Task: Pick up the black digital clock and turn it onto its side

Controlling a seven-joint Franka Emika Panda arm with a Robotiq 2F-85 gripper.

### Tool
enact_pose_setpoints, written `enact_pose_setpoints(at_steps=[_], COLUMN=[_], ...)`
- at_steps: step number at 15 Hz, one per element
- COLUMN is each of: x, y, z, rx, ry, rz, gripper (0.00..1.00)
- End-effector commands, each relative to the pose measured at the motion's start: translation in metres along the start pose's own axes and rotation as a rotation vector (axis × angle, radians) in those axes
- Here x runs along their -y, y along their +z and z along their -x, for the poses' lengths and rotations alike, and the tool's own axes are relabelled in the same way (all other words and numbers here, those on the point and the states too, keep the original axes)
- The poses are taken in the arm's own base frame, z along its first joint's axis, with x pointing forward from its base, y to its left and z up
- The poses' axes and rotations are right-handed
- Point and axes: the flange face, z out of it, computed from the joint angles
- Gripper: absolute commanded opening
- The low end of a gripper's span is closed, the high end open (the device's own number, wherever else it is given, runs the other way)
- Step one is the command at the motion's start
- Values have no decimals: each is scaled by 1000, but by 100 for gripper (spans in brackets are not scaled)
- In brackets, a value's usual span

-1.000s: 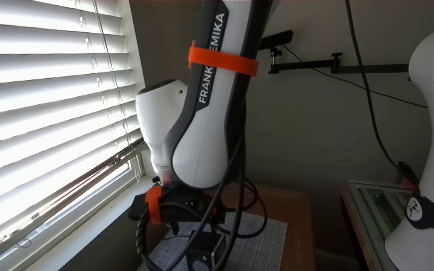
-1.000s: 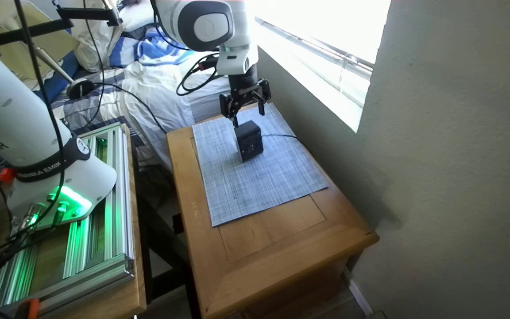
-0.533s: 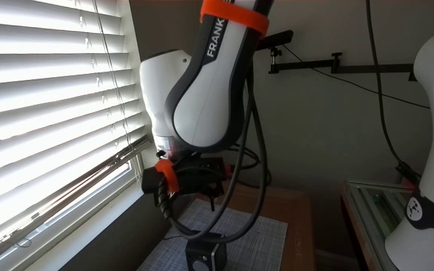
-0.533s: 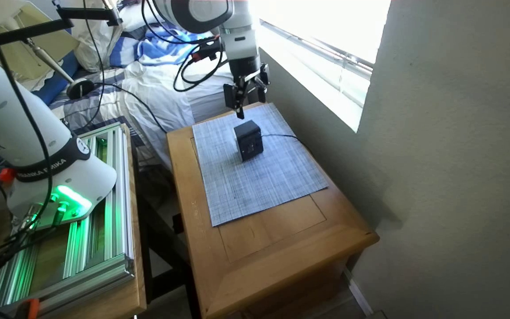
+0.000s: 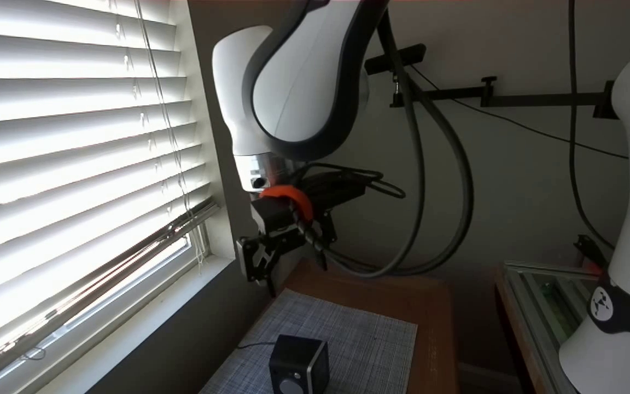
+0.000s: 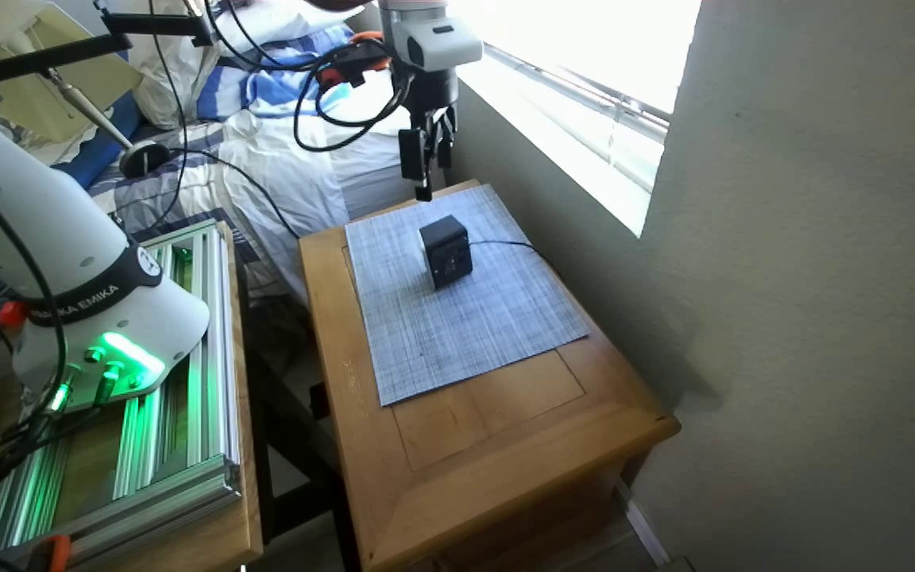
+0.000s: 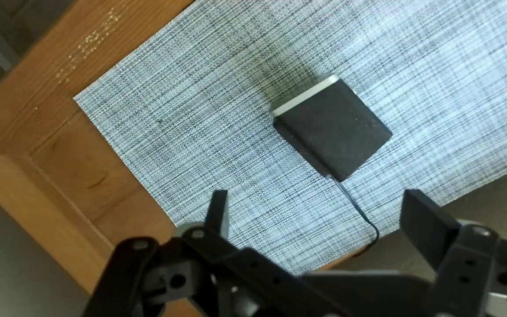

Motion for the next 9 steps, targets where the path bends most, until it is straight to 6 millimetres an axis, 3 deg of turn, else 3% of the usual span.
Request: enact_pose_setpoints(at_steps=[1,7,8,9], x=[-14,-16,-10,-9], y=[-26,-63,-49,-54], z=[13,31,20,21], rx=[38,75,51,49], ry=[-132,-293,-244,-252], rz=[-3,-1,25,21], gripper=[100,100,100,100])
